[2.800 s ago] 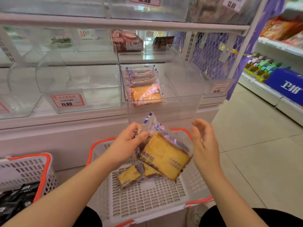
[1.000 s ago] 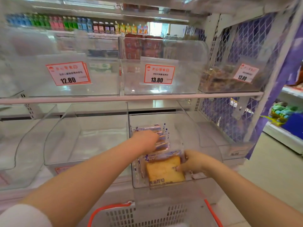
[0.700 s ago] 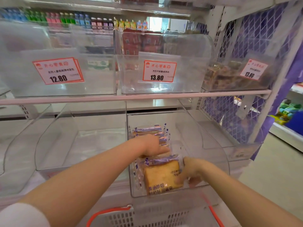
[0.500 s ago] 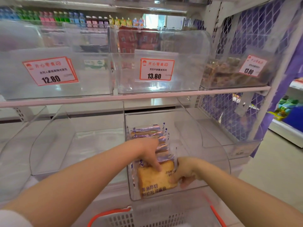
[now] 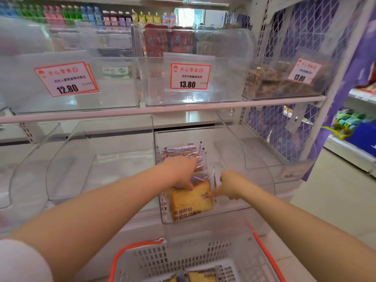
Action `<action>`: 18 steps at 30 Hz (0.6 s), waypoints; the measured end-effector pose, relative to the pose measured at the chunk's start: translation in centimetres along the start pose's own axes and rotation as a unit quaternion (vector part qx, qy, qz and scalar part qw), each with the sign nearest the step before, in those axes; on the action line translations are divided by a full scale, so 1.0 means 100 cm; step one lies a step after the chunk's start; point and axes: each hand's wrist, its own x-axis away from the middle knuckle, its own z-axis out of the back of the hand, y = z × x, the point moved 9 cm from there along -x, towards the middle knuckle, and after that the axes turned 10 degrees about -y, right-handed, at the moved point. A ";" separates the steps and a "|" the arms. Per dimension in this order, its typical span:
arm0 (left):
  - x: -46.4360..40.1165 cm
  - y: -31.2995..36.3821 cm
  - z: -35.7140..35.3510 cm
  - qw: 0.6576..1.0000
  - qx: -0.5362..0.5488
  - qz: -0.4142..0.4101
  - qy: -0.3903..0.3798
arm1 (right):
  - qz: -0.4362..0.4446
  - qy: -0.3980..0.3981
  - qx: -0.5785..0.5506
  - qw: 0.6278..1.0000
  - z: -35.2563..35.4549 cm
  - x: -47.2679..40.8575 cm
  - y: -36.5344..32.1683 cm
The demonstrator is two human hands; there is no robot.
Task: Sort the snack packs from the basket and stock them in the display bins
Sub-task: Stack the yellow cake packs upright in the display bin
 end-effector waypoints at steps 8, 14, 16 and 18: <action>0.118 0.053 0.026 0.957 -0.024 -0.177 0.227 | 0.296 0.160 -0.142 0.931 0.015 0.108 -0.012; 0.141 0.068 -0.075 0.977 0.010 -0.194 0.089 | 0.283 -0.039 -0.028 0.958 -0.097 0.093 -0.012; 0.125 0.069 -0.136 0.986 -0.024 -0.167 -0.010 | 0.252 -0.094 0.008 0.963 -0.140 0.069 -0.008; 0.115 0.072 -0.189 0.984 -0.044 -0.148 -0.088 | 0.220 -0.130 0.033 0.966 -0.181 0.048 -0.002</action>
